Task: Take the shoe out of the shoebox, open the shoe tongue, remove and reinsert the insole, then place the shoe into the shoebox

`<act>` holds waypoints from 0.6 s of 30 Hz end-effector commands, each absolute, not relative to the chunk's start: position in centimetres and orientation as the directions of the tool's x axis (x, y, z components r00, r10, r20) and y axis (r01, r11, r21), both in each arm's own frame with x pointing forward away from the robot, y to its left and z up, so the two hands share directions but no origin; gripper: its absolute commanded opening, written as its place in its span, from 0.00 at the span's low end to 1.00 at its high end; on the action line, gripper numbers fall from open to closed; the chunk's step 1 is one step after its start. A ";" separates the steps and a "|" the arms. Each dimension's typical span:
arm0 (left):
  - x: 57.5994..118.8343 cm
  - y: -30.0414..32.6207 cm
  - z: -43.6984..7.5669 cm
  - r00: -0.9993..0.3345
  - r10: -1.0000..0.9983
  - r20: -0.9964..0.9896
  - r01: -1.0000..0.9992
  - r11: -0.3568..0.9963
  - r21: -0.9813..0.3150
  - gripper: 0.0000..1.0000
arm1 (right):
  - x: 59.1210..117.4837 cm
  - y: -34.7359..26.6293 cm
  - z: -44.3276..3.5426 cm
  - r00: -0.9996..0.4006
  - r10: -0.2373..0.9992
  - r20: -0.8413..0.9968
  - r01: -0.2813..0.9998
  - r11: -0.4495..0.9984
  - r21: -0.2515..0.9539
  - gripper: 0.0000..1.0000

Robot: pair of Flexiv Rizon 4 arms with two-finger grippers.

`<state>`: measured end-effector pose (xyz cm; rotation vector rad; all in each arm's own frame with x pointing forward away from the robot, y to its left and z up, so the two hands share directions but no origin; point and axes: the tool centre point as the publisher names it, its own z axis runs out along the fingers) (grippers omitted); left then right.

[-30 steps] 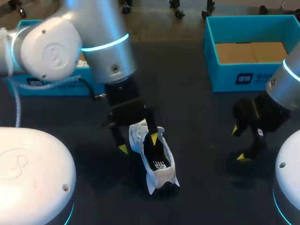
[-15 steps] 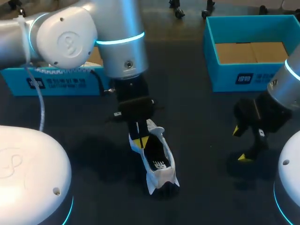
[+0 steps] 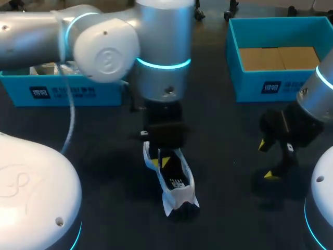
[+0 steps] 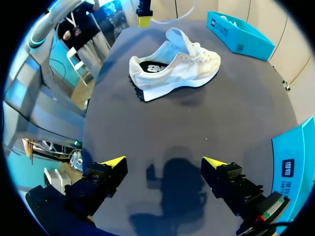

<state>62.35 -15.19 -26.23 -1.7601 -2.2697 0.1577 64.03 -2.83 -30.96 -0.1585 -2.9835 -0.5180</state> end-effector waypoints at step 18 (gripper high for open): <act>61.4 -16.4 -27.6 -0.248 0.949 0.196 0.922 0.293 -0.251 0.00 | 63.9 -2.8 -31.0 -0.989 0.085 0.122 0.121 0.937 0.327 1.00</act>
